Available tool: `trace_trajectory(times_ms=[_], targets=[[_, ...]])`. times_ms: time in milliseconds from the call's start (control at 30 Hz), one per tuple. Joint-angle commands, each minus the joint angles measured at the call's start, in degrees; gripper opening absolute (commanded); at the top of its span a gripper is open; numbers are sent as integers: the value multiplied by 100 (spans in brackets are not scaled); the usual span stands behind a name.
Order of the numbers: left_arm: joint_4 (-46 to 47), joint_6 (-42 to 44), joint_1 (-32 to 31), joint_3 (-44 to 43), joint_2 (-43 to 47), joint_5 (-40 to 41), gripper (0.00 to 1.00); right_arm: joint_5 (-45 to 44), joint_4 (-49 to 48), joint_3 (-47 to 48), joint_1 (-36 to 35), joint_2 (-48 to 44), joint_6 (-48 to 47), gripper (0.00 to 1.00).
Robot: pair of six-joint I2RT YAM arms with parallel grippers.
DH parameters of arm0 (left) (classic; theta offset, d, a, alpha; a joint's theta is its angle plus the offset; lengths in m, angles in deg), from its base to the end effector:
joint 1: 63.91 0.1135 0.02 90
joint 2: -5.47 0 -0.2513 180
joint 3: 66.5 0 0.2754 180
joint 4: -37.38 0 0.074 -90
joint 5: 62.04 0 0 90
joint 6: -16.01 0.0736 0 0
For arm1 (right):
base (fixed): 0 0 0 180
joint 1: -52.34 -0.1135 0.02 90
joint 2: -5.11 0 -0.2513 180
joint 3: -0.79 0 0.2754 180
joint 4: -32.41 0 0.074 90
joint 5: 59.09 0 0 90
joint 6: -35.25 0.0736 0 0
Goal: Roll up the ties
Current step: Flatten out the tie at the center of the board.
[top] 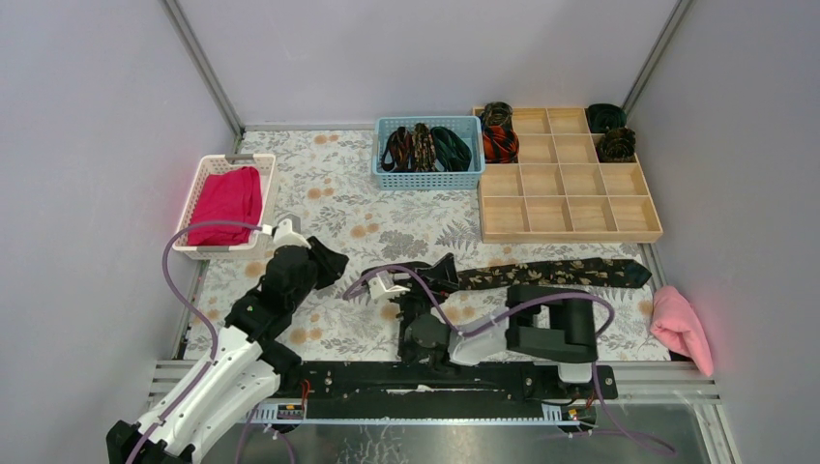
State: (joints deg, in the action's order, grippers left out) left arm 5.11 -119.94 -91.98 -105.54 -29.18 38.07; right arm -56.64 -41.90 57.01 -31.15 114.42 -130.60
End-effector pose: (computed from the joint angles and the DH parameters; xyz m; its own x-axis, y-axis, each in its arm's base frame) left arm 0.1978 -0.0909 0.2090 -0.5214 -0.5238 -0.6736 -0.0697 0.8129 -0.5782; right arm 0.1117 0.3299 0.1584 -0.0512 -0.8141 -0.5785 0.0552 0.5761 -0.8155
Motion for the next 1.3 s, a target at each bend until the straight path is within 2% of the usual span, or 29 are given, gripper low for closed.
trace_trajectory(times_ms=[0,333,500,733,1000,1133,1267], targets=[[333,40,39,-200,12,-94,34,-409,-1179,-13,-309,-732,-135,100],[506,43,39,-134,-151,-231,34,-755,-1209,-394,-335,-276,100,100],[542,69,39,-115,-210,-221,34,-825,-1215,-343,-131,-19,93,100],[659,100,39,-74,-334,-213,35,-482,-1229,-294,361,230,135,100],[669,130,39,-183,-458,-264,37,-441,-1234,-216,293,193,172,100],[705,131,39,-193,-484,-266,38,-390,-1228,48,293,280,141,100],[722,131,39,-243,-583,-293,38,-489,-1226,862,419,516,-106,100]])
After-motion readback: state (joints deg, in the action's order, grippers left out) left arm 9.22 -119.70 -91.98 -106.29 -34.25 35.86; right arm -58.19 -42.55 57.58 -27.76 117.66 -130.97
